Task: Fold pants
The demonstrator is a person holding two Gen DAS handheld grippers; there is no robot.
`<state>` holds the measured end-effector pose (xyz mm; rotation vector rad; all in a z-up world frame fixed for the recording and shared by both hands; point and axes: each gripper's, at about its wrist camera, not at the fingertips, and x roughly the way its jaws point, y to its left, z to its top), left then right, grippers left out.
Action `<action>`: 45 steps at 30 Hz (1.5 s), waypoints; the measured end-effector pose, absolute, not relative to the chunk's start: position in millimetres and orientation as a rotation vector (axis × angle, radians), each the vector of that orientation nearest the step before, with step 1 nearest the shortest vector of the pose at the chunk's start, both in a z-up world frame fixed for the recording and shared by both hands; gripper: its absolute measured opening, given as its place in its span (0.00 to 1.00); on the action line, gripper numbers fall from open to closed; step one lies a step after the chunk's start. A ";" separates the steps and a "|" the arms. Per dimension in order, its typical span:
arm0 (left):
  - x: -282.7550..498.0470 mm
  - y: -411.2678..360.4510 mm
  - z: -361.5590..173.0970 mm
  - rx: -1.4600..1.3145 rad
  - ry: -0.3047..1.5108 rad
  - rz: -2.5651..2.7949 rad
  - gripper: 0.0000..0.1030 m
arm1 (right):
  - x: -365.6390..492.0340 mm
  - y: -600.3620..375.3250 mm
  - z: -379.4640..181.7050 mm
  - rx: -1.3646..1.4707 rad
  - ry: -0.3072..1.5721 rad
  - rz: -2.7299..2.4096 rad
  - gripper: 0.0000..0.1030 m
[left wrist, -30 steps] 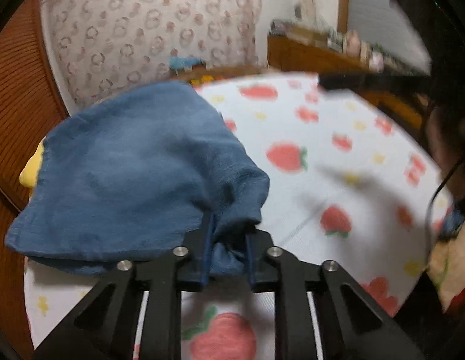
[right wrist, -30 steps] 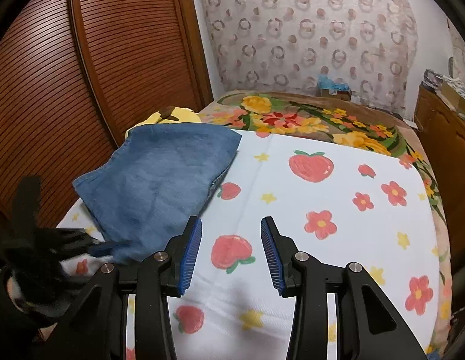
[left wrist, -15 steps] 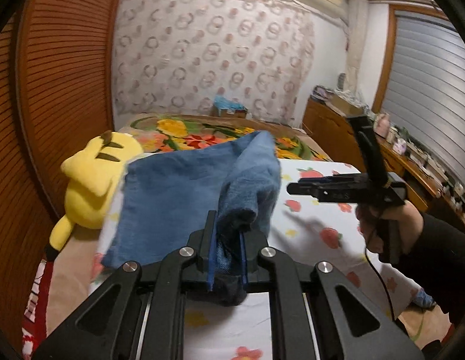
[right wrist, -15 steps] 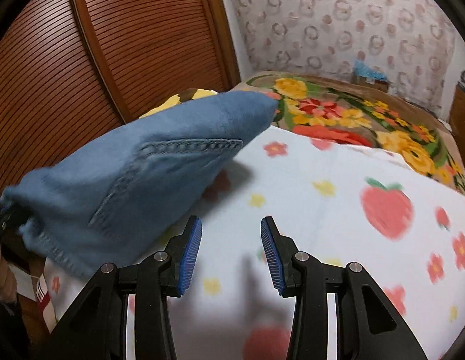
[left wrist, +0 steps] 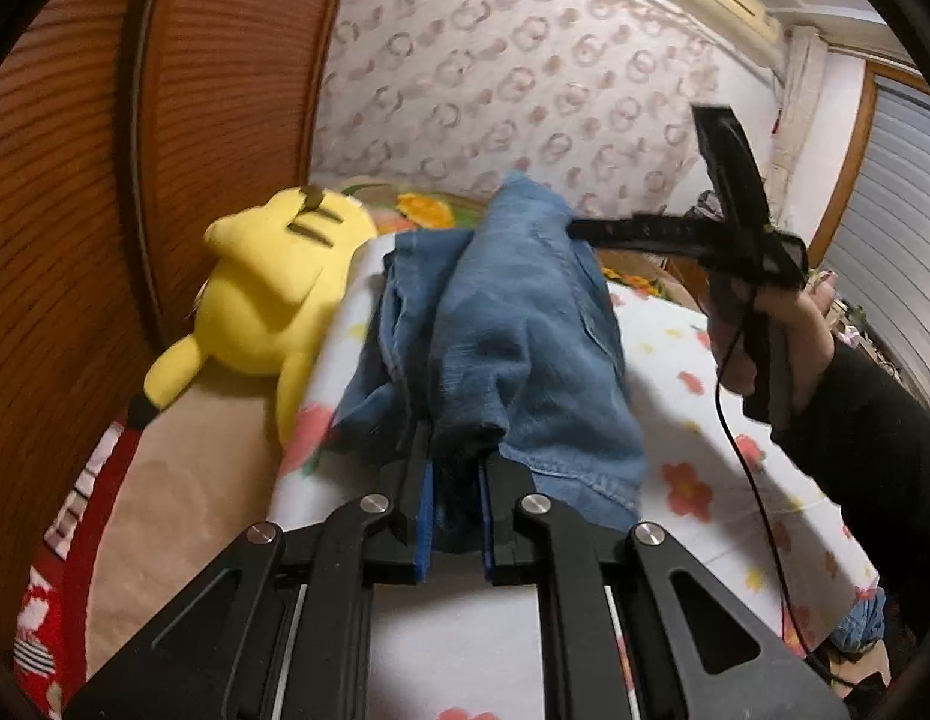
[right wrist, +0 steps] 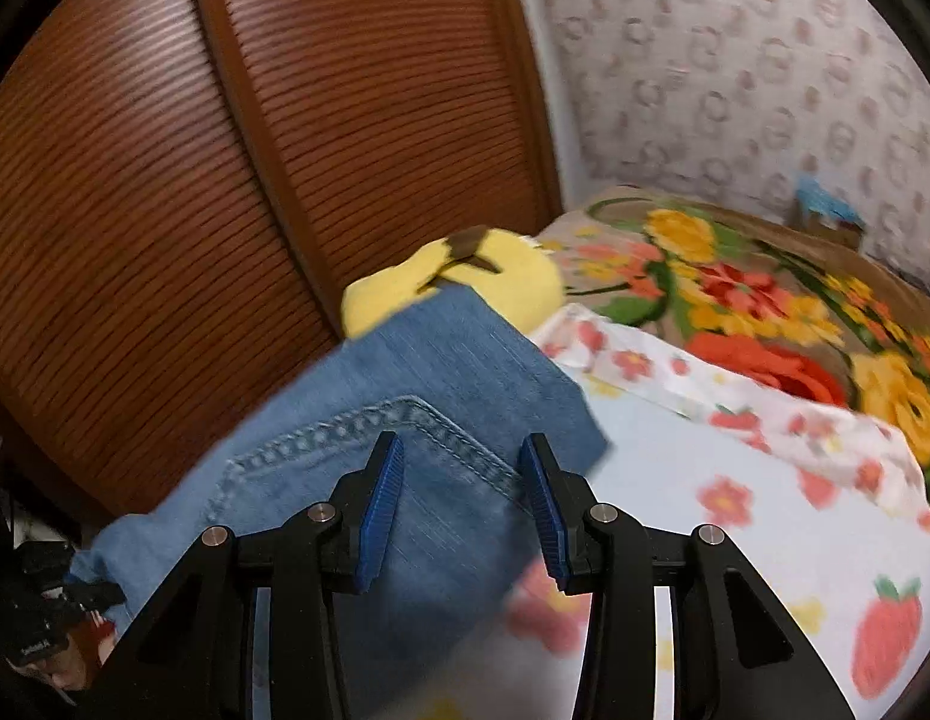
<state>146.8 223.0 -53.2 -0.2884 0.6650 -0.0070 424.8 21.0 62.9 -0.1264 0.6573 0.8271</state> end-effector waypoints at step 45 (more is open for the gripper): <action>247.8 226.2 -19.7 -0.036 0.770 0.048 0.52 | 452.0 23.7 68.8 -0.204 0.653 0.823 0.48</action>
